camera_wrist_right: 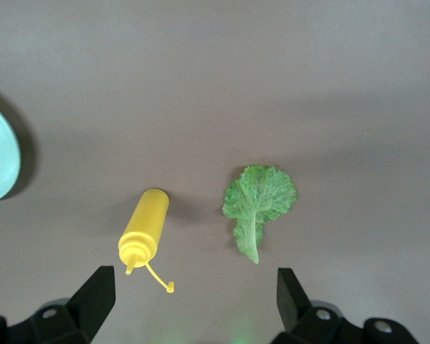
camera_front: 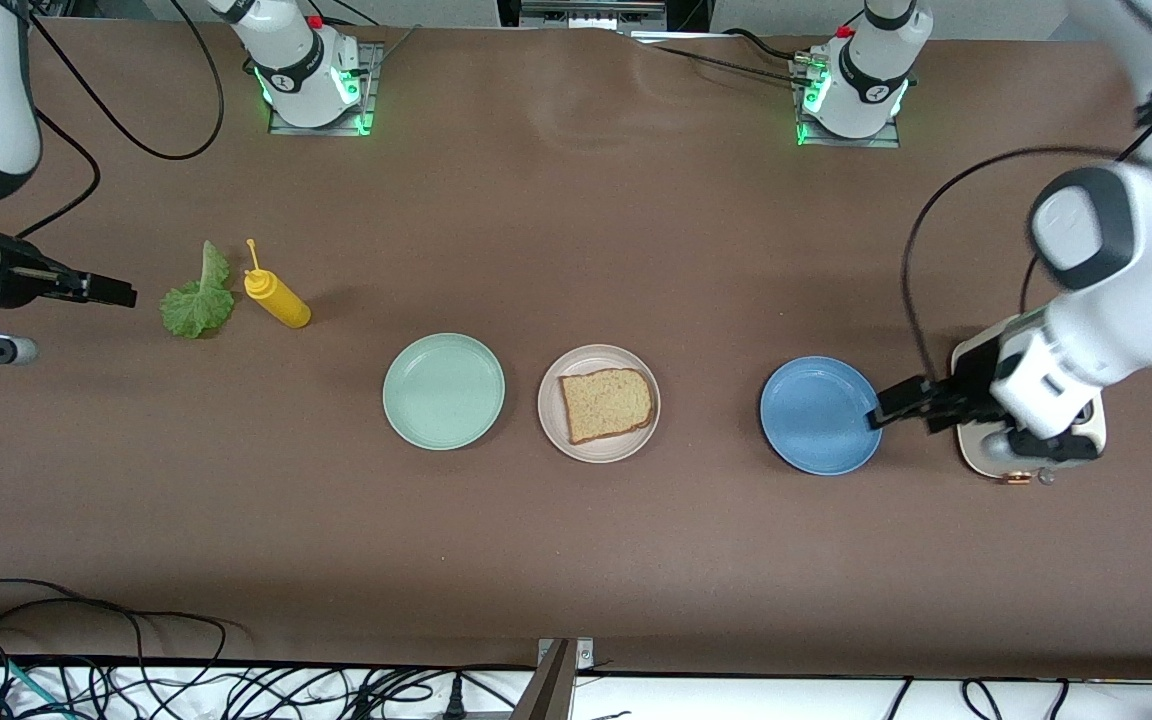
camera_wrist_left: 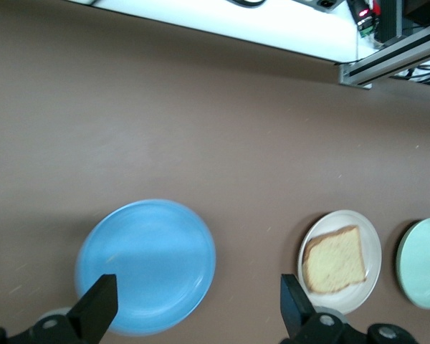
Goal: Make sandwich on beige plate with both arms
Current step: 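Withdraw the left gripper while the right gripper reaches the lettuce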
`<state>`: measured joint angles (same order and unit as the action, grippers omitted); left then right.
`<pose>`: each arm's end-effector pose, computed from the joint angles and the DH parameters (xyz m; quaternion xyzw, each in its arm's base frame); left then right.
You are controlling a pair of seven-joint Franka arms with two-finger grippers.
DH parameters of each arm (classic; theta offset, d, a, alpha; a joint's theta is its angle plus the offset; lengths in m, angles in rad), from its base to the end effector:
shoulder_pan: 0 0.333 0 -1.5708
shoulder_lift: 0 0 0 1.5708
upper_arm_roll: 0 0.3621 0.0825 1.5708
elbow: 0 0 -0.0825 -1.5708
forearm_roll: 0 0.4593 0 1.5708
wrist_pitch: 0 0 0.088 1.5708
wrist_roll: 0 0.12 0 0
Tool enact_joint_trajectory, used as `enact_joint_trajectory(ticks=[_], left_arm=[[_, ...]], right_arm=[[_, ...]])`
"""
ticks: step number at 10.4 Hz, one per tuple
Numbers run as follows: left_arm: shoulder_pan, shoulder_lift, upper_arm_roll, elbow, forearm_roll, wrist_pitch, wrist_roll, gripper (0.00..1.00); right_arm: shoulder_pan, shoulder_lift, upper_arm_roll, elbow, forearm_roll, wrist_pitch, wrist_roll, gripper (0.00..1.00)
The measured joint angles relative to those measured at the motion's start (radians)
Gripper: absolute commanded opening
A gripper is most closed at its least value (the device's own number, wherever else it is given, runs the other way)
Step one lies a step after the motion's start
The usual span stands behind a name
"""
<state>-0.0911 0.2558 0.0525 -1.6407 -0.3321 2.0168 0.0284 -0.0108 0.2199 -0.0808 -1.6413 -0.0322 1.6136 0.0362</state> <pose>0.7343 -0.0546 0.4886 0.9870 0.0279 0.0590 0.1470 0.6762 -0.0620 0.4786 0.9902 -0.0608 -0.1238 0.0213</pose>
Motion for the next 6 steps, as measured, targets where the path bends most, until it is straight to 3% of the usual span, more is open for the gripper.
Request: enact_joint_trajectory(ticks=[3,6], left_arm=[[0.043,-0.16,0.0,-0.043,0.205,-0.188,-0.001,1.0],[0.118,-0.296,0.0,-0.056,0.27,-0.364,0.0,1.0]], right_arm=[[-0.001,0.007,-0.047,-0.132,-0.008,0.104,-0.002,1.0],[-0.003,0.015,-0.103,-0.329,-0.017,0.276,-0.004,1.0]])
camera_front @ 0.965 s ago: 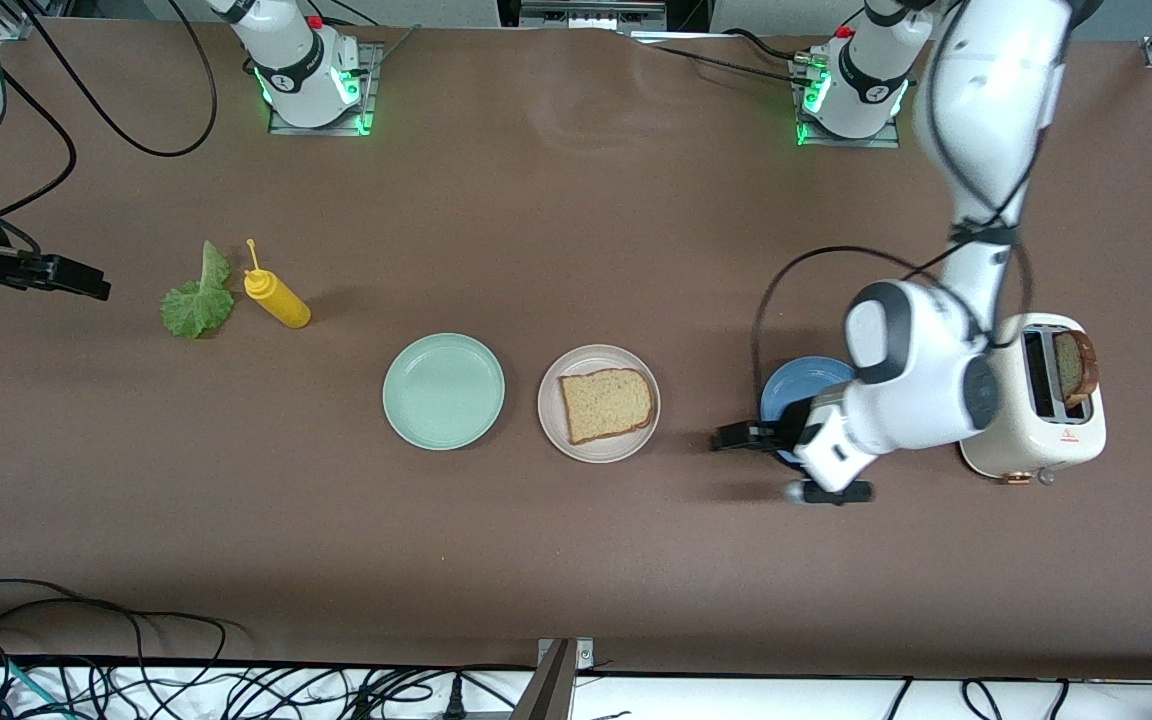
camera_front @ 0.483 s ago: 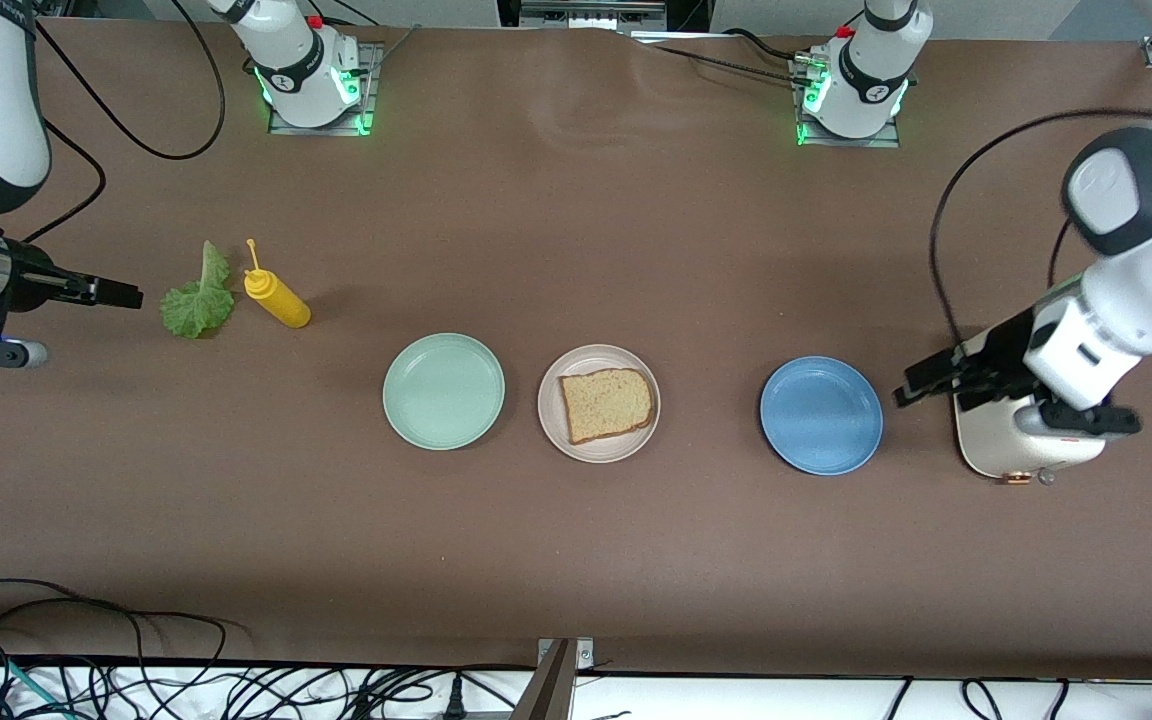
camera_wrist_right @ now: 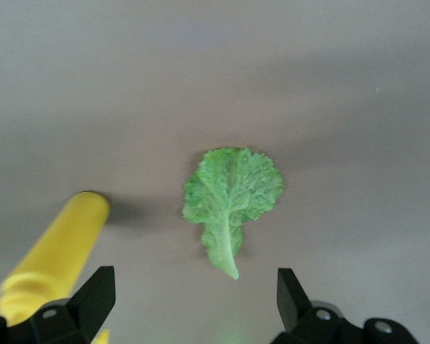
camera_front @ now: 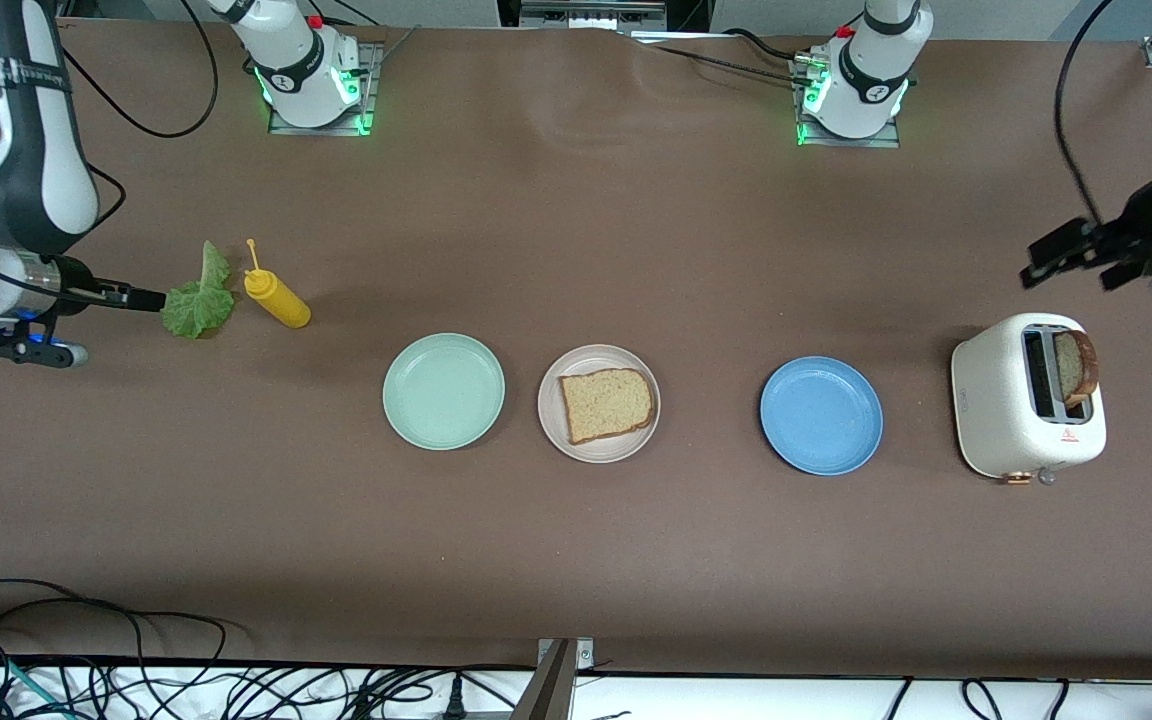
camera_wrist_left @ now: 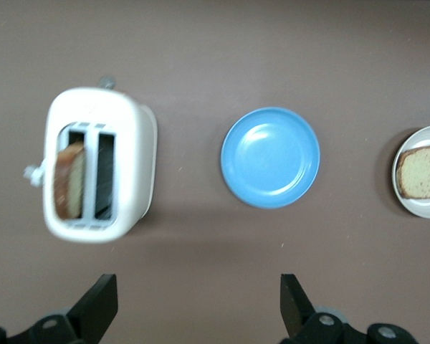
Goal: Make sandwich on beige plate with both arms
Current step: 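Withdraw the left gripper while the right gripper reaches the lettuce, then lower the right gripper and grasp the green lettuce leaf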
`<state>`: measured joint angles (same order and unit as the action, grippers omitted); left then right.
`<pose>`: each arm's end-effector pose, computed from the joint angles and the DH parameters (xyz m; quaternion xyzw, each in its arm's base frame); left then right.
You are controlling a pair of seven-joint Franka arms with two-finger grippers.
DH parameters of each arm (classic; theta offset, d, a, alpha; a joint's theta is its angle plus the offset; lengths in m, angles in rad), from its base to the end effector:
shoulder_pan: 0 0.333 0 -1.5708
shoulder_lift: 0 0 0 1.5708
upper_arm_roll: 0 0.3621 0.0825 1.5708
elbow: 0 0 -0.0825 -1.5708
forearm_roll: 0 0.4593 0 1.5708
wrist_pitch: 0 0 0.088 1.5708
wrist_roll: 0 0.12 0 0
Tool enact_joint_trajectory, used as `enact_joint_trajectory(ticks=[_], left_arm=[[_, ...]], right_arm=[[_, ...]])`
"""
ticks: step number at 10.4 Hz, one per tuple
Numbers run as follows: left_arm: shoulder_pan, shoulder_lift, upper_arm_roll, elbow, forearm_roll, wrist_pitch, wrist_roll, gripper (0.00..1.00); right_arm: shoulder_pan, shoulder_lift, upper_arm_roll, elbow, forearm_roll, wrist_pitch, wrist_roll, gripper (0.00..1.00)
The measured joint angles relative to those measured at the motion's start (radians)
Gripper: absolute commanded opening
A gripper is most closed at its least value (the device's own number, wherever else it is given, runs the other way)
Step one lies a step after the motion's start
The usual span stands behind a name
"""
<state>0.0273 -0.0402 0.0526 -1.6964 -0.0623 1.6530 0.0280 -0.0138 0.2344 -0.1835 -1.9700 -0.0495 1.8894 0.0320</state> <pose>0.6187 0.0431 0.6211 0.9991 0.0285 0.0001 0.0321 0.6174 -0.1251 0.3219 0.9816 -0.1025 -0.1581 0.0304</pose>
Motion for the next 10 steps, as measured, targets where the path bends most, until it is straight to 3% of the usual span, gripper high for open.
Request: enact_joint_trajectory(ticks=[3,10], left_arm=[[0.008,-0.055,-0.004,-0.012,0.026,-0.053,-0.001,1.0],[0.007,-0.044,-0.018,-0.01,0.052,-0.054,-0.001,1.0]], right_arm=[[0.0,0.042,-0.035,-0.179,-0.003,0.195,-0.002,1.0],[-0.014,0.196,-0.095,-0.2,-0.003,0.242,-0.031,1.0]])
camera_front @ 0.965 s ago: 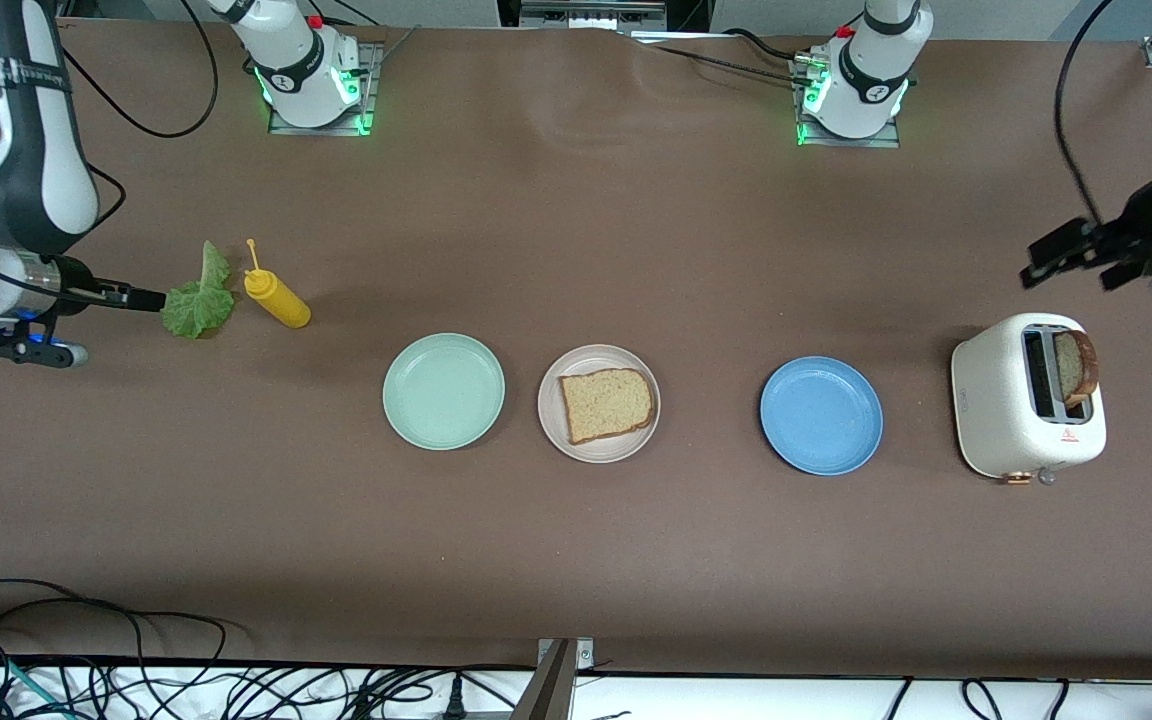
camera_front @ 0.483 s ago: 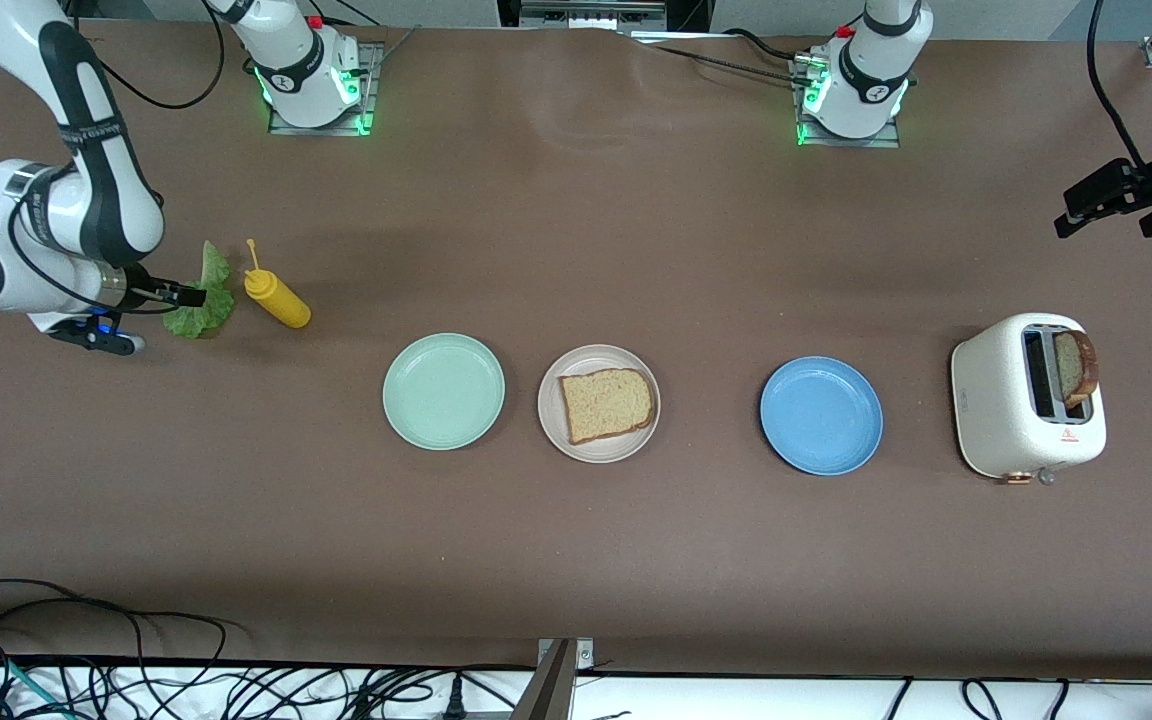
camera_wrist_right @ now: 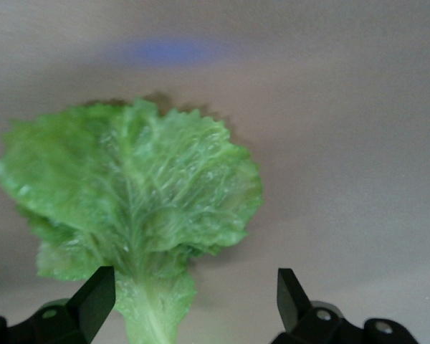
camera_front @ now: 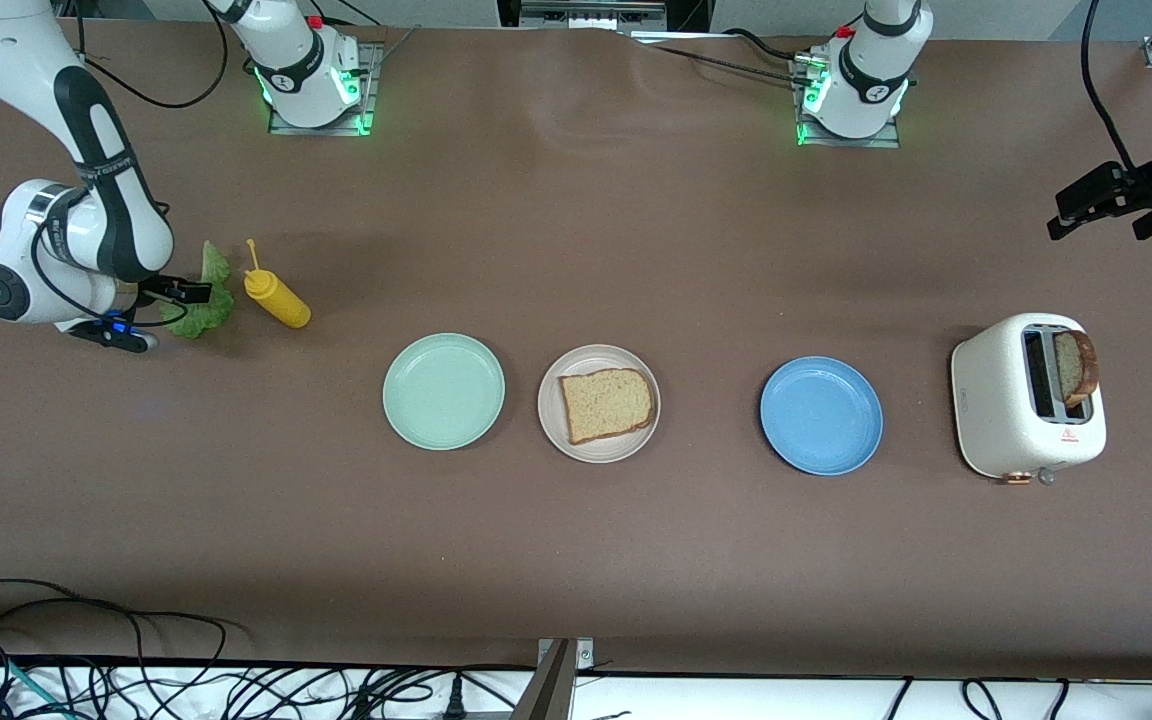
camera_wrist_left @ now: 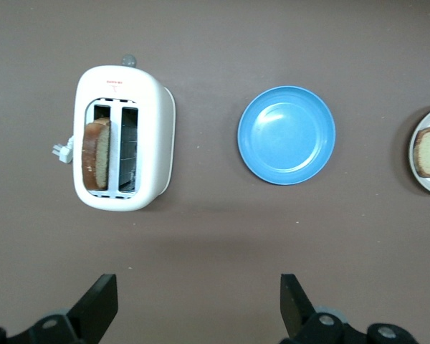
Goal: Make sandwich on beige plate with both arms
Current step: 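Lower the right gripper and grasp the green lettuce leaf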
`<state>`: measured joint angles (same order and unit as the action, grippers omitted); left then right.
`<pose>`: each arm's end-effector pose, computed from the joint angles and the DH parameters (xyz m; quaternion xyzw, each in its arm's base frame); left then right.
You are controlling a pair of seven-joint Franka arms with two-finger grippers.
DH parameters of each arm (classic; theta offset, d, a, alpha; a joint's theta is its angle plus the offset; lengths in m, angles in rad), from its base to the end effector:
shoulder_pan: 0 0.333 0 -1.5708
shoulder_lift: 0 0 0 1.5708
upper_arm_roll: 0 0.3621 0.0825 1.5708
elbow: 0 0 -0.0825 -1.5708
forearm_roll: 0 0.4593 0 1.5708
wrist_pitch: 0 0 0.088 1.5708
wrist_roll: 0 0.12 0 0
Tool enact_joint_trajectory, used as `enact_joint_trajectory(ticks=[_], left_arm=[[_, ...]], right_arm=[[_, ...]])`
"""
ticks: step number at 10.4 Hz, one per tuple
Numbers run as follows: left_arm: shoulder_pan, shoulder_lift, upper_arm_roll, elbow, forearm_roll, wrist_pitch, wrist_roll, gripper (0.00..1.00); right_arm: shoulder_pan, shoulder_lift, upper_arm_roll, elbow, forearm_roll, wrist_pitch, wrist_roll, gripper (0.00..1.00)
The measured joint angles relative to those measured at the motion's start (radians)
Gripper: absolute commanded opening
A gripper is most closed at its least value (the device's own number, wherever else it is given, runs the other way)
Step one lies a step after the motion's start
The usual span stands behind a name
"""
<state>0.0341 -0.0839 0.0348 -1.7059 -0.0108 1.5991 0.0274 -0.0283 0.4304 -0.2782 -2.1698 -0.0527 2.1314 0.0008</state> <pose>0.5986 0.0409 0.6376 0.9997 0.0209 -0.0111 0.0074 0.5315 -0.1804 0.1396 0.9624 -0.1313 -0.2339 0.0420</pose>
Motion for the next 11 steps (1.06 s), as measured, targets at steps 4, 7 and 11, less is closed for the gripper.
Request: enact_joint_trajectory(ticks=[4,7,11], left_arm=[[-0.002,0.003,-0.007,0.003,0.008,0.0,0.0,1.0],[-0.002,0.003,-0.009,0.003,0.008,0.0,0.0,1.0],[-0.002,0.003,-0.009,0.003,0.008,0.0,0.0,1.0]], right_arm=[[-0.002,0.02,0.0,0.0,0.0,0.026,-0.002,0.88],[-0.002,0.027,0.001,0.0,0.001,0.044,-0.006,0.0],[-0.001,0.023,0.01,0.004,0.005,0.047,-0.007,0.0]])
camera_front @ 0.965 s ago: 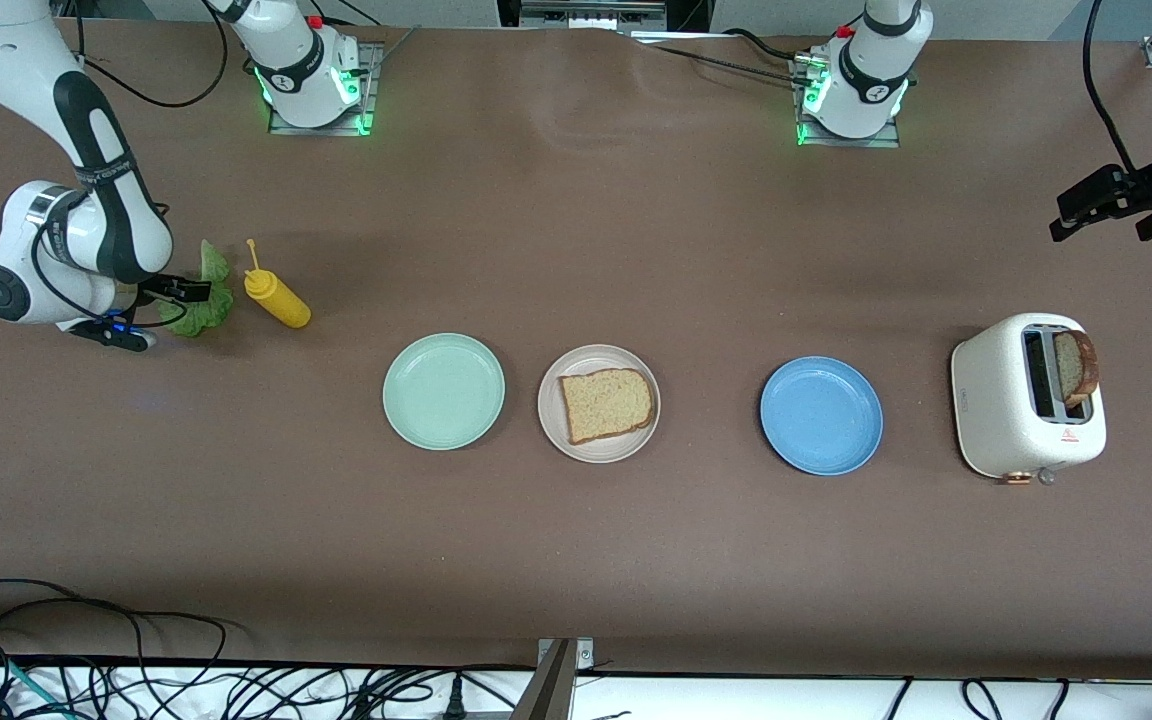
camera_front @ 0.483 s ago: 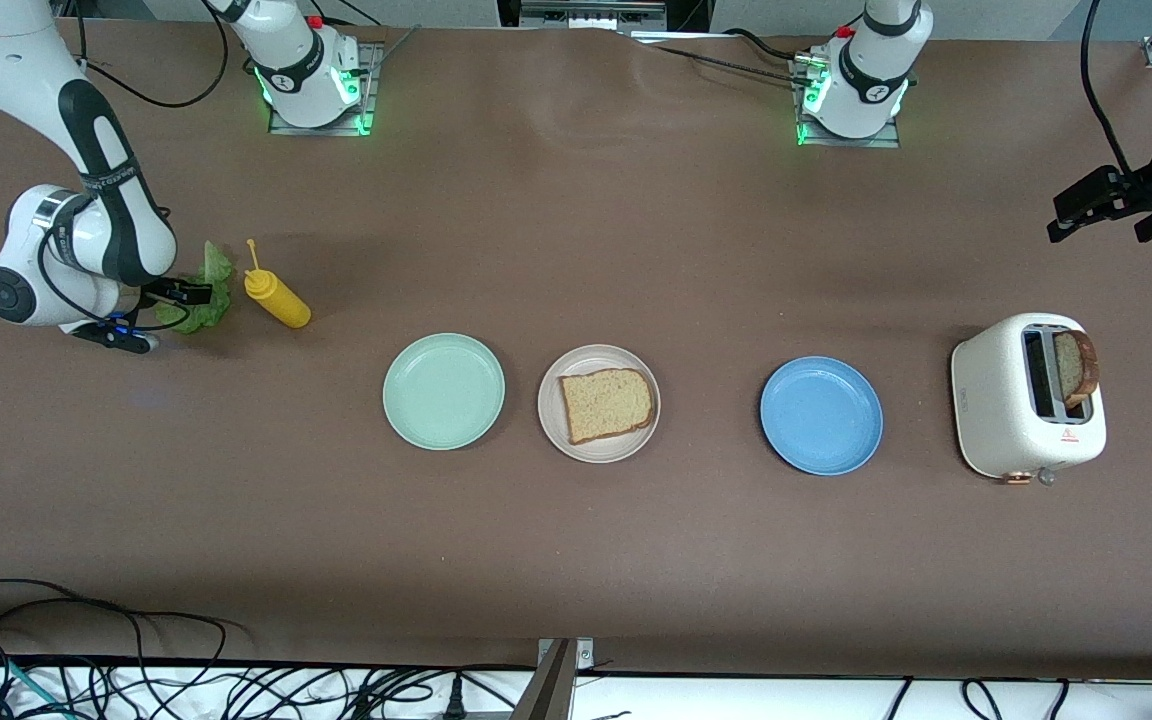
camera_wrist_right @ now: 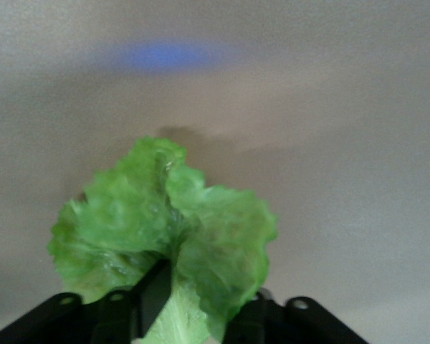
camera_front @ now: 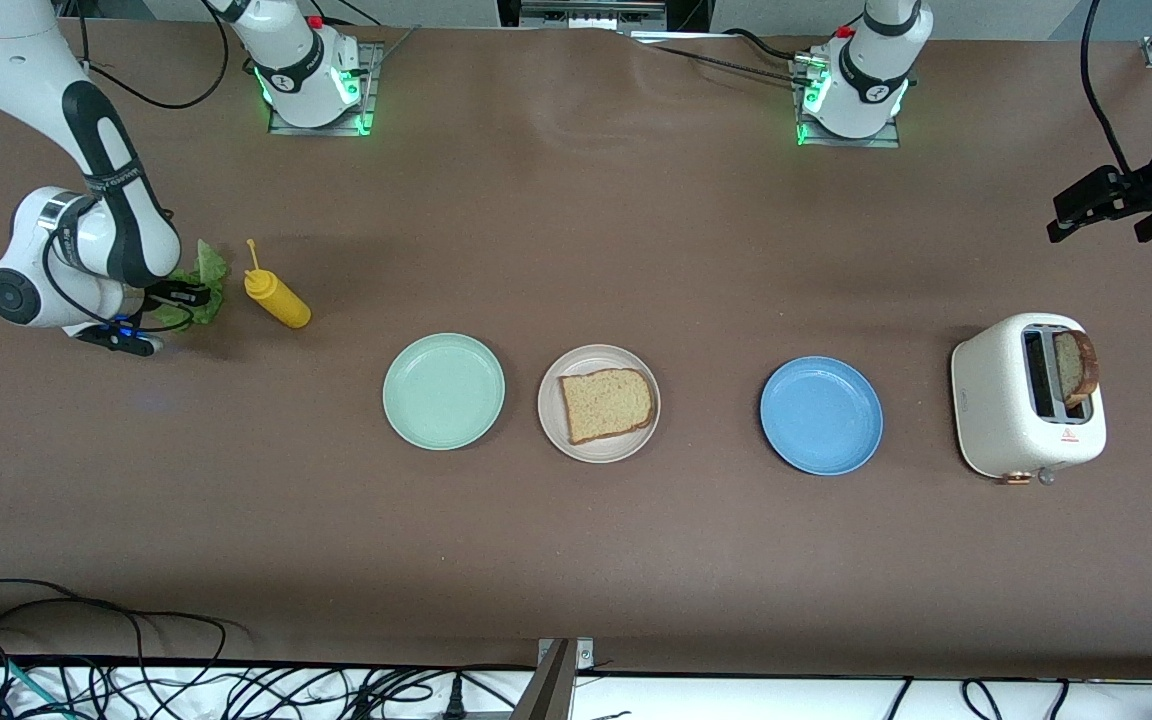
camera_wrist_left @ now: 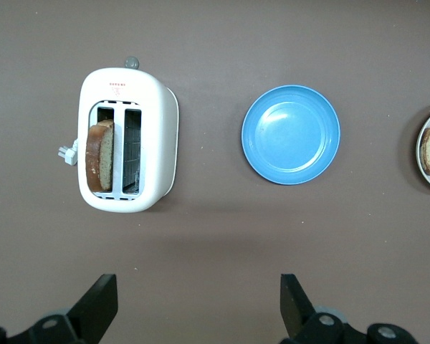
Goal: Make sandwich on beige plate with both arms
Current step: 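Lower the right gripper and grasp the green lettuce leaf, then lift the lettuce leaf and carry it toward the beige plate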
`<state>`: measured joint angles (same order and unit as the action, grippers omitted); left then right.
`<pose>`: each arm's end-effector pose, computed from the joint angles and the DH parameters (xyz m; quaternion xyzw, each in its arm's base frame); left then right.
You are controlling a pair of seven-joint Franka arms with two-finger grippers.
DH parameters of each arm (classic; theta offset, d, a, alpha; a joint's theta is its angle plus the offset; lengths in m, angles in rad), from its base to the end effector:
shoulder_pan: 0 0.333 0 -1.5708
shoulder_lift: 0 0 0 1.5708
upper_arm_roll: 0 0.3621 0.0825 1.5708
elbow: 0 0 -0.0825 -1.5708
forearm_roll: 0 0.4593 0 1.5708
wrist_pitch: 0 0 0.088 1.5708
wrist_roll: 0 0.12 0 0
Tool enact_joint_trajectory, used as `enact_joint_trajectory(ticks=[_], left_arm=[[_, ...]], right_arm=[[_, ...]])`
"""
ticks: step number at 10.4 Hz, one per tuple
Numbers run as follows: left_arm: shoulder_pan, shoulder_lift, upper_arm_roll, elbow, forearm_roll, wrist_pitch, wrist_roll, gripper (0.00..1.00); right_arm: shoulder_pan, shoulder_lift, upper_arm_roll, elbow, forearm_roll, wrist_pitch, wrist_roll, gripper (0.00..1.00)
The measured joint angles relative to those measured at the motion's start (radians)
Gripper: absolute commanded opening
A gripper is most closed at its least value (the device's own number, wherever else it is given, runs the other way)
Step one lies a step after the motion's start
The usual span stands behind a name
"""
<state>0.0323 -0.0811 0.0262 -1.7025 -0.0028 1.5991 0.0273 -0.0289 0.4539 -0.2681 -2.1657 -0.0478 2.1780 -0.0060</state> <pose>0.6000 0.0354 0.6378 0.9998 0.0156 -0.0110 0.0029 0.5371 -0.1764 0.1288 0.9665 -0.1236 -0.2207 0.0430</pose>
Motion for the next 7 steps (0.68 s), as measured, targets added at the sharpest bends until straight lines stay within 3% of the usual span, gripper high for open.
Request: enact_joint_trajectory(ticks=[4,7], left_arm=[[0.0,0.0,0.0,0.0,0.0,0.0,0.0,1.0],[0.0,0.0,0.001,0.0,0.0,0.0,0.0,1.0]], right_arm=[[0.002,-0.027,0.004,0.072,-0.001,-0.107,-0.004,0.0],[0.008,-0.064,0.053,0.306,-0.001,-0.43,-0.005,0.0]])
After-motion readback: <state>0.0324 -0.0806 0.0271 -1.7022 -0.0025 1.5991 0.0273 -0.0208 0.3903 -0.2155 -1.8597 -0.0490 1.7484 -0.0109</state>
